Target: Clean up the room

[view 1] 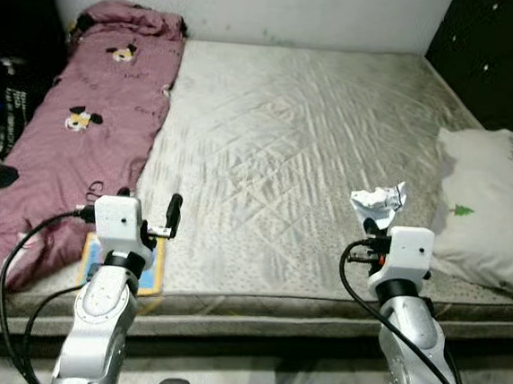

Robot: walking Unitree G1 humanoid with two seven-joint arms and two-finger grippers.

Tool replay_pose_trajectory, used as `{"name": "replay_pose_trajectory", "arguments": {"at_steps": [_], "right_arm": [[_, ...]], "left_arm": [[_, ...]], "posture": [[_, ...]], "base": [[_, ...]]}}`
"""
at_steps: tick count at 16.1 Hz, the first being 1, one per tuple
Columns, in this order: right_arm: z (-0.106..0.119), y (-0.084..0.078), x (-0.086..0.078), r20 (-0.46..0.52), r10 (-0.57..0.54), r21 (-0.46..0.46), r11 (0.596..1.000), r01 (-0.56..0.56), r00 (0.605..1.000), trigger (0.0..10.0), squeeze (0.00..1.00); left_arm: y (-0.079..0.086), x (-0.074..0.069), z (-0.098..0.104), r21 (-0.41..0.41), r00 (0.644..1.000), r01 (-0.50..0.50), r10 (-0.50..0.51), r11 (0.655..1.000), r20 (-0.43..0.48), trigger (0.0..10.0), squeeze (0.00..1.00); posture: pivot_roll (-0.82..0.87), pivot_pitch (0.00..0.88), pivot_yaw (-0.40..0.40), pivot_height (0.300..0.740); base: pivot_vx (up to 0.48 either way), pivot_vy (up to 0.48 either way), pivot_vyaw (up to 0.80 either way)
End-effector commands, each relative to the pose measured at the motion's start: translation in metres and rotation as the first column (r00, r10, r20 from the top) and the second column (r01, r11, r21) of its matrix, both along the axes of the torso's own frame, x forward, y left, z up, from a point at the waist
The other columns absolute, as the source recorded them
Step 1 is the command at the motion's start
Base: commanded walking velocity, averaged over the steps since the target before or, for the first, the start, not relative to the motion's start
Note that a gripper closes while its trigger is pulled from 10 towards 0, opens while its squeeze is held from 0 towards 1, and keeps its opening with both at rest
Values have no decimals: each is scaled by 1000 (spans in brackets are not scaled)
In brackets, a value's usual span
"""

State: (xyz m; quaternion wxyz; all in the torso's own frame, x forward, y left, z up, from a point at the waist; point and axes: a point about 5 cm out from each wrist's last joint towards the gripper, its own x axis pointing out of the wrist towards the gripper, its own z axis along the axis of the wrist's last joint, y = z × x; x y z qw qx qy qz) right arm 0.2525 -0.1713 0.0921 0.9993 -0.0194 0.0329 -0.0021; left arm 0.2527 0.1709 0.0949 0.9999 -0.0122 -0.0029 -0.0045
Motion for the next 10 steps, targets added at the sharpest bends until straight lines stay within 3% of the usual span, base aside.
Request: {"name": "replay_pose_trajectory", "arguments": {"at_steps": [1,8,10], "right_arm": [[1,3,1,-3,18,-1,1000,-18,1000,10000,0],[0,3,1,-8,25,-2,1000,-25,1000,10000,0],[0,4,1,-6,28,3,1000,-28,1000,10000,0]], "left_arm": [[3,0,-2,4,1000,-3,3,1000,-16,10000,0],[2,0,-3,8,1000,-4,4,1000,-20,10000,0],[2,0,-3,11,1000,-5,6,1000,-18,10000,0]], "posture": [[39,0,-2,740],[39,0,-4,740],[39,0,-4,740]], "base": [[0,480,0],[0,480,0],[0,197,0]]}}
